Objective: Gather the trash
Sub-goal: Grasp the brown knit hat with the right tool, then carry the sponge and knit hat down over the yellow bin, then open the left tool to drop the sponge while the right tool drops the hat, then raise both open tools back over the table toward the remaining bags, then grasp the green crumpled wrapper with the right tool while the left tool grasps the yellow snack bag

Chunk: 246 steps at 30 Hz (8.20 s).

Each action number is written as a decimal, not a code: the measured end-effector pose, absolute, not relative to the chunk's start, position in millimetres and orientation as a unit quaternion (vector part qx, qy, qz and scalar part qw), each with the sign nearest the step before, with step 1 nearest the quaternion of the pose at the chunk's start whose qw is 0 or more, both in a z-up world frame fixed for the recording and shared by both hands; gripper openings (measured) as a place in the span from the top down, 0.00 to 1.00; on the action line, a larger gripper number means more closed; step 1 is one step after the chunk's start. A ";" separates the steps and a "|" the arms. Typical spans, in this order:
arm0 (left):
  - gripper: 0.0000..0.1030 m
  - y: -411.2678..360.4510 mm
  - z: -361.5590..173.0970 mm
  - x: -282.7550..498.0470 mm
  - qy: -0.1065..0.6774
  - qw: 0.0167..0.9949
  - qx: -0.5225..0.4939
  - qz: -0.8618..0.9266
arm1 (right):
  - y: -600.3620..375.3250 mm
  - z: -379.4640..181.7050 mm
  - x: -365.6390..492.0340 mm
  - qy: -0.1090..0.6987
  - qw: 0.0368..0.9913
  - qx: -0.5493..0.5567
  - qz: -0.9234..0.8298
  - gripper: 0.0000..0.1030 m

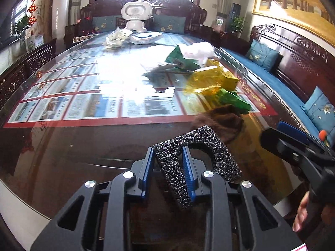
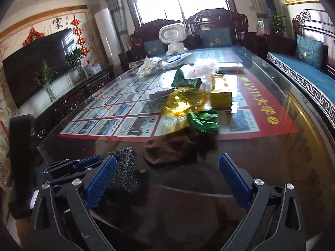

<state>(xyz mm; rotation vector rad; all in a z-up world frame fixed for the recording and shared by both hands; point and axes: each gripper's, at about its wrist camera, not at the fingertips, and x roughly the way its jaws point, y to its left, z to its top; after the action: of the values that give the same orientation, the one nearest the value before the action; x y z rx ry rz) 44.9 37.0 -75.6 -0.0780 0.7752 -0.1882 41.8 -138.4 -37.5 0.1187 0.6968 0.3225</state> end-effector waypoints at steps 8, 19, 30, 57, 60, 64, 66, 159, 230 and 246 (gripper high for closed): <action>0.72 68.5 -71.0 51.4 0.368 0.925 -0.050 -0.077 | -108.4 -56.3 94.4 0.416 0.901 0.030 0.122 0.08; 0.72 86.8 -71.0 50.9 0.363 0.926 -0.068 -0.077 | -94.1 -72.7 102.9 0.432 0.896 -0.022 0.100 0.42; 0.72 79.9 -64.6 47.6 0.360 0.926 -0.070 -0.087 | -112.6 -65.3 93.3 0.412 0.900 0.024 0.142 0.79; 0.72 24.9 -93.7 -118.3 0.421 0.881 -0.017 -0.215 | -165.7 -42.6 -142.0 0.358 0.905 0.041 0.226 0.79; 0.72 18.3 -108.9 -135.5 0.442 0.870 -0.013 -0.220 | -170.6 -48.5 -162.4 0.366 0.902 0.042 0.228 0.79; 0.72 4.9 -129.5 -153.5 0.467 0.853 -0.002 -0.234 | -176.9 -52.6 -178.4 0.372 0.899 0.048 0.227 0.79; 0.72 -2.2 -139.6 -159.2 0.480 0.843 0.007 -0.243 | -181.1 -55.2 -188.0 0.373 0.900 0.047 0.223 0.79; 0.04 12.4 -28.9 -47.8 0.251 0.964 0.027 -0.079 | -165.9 -23.9 -147.6 0.119 0.977 -0.054 0.168 0.08; 0.04 -56.5 -54.9 220.7 0.409 0.903 0.065 -0.112 | -183.9 -58.7 135.6 0.454 0.880 0.022 0.138 0.60; 0.74 -42.0 -61.9 215.7 0.433 0.888 -0.014 -0.155 | -185.3 -58.7 130.8 0.449 0.882 0.023 0.144 0.61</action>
<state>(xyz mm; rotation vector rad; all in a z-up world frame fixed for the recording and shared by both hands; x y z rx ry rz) 215.7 -42.0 -61.9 -0.0283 0.8991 -0.3212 130.8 -185.3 -58.7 0.0470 0.9354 0.2993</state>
